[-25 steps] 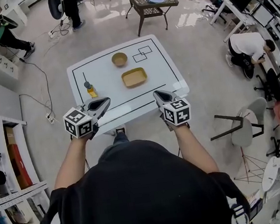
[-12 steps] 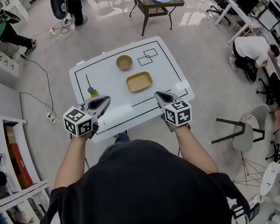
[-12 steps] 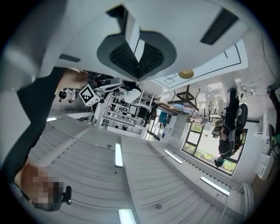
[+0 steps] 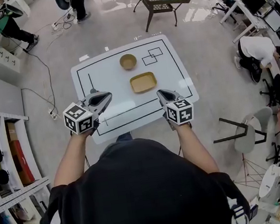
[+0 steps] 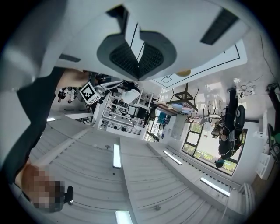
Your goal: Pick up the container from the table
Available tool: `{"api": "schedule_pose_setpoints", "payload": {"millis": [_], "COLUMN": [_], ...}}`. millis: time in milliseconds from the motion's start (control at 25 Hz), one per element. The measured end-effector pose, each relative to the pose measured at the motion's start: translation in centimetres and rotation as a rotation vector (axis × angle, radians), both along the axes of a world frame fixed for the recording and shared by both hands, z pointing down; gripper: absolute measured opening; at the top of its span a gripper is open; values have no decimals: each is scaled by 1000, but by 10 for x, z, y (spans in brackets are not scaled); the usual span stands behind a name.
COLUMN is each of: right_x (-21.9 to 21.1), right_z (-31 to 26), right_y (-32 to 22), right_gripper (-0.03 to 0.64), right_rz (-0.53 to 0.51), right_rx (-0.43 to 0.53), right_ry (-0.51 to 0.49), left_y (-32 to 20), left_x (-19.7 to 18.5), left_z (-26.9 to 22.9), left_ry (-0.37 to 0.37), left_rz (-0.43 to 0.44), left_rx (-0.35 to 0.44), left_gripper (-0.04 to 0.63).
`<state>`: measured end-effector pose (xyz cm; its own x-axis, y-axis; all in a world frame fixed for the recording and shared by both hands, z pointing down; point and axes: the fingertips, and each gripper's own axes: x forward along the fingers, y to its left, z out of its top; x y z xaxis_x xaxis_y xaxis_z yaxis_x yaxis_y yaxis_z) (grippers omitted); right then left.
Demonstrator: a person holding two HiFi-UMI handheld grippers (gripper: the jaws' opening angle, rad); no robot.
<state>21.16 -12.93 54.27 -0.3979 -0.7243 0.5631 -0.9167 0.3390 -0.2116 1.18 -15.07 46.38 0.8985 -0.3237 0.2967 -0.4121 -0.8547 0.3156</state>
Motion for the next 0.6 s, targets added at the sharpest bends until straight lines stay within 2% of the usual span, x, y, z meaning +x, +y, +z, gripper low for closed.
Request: {"api": "schedule_pose_setpoints", "payload": {"millis": [600], "right_x": [-7], "right_z": [17], "right_y": [-31], "right_gripper": [19], "right_rz": [-36], "right_rx": [-37], "right_ry": [13], "left_y": [-27], "left_x": [-7], "left_z": [12], "left_ry": [-3], "left_rz": [-22], "left_rx": [-28], "left_gripper": [6]}}
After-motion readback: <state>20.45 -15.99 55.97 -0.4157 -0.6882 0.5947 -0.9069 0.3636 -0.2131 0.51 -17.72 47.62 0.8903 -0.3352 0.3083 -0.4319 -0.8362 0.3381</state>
